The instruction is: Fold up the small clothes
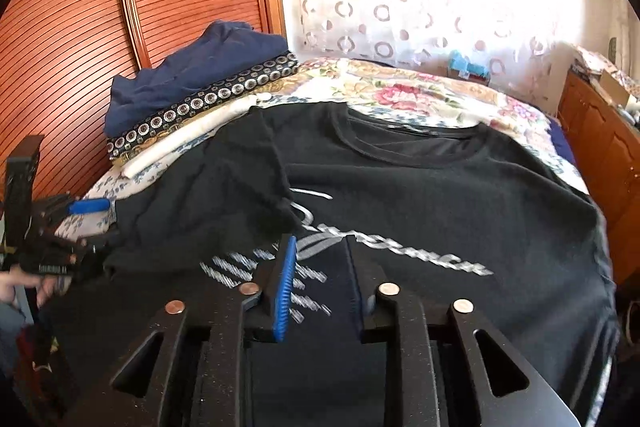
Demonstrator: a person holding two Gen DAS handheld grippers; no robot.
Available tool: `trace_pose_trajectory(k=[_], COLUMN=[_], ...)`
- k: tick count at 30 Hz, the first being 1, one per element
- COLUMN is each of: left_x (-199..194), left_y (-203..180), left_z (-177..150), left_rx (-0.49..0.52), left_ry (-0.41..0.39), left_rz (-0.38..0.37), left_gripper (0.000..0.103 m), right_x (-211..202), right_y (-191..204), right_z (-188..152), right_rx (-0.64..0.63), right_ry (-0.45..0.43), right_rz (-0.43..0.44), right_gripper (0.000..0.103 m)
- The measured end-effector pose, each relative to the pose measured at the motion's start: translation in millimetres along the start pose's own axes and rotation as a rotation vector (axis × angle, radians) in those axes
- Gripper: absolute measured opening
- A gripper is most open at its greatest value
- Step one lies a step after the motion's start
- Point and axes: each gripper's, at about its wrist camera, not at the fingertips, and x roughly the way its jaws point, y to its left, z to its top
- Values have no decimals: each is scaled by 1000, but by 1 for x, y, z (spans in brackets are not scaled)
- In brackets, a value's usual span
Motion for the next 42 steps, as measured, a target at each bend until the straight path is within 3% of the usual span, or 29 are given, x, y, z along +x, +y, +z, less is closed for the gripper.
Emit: trace_pose_trajectory(k=[5, 14, 15, 17, 24, 36, 42], left_x=[-12, -49, -49, -50, -42, 5, 23], left_y=[-4, -54, -59, -72, -119, -186, -203], left_z=[3, 34, 37, 43, 60, 66, 60], left_rx=[16, 99, 106, 127, 175, 252, 293], left_ry=[-41, -147, -152, -164, -179, -76, -14], left_rz=[44, -25, -33, -47, -102, -184, -187], left_gripper=[80, 80, 80, 80, 80, 80, 80], right_x=[-30, -64, -68, -74, -91, -126, -125], right_y=[-20, -47, -49, -54, -72, -118, -149], right_z=[-25, -51, -54, -56, -63, -81, -87], right_rx=[-8, 50, 59, 78, 114, 199, 289], right_ry=[-5, -3, -4, -7, -16, -6, 32], right_rz=[-65, -129, -130, -130, -144, -232, -258], right_gripper=[29, 30, 31, 44, 49, 49, 49])
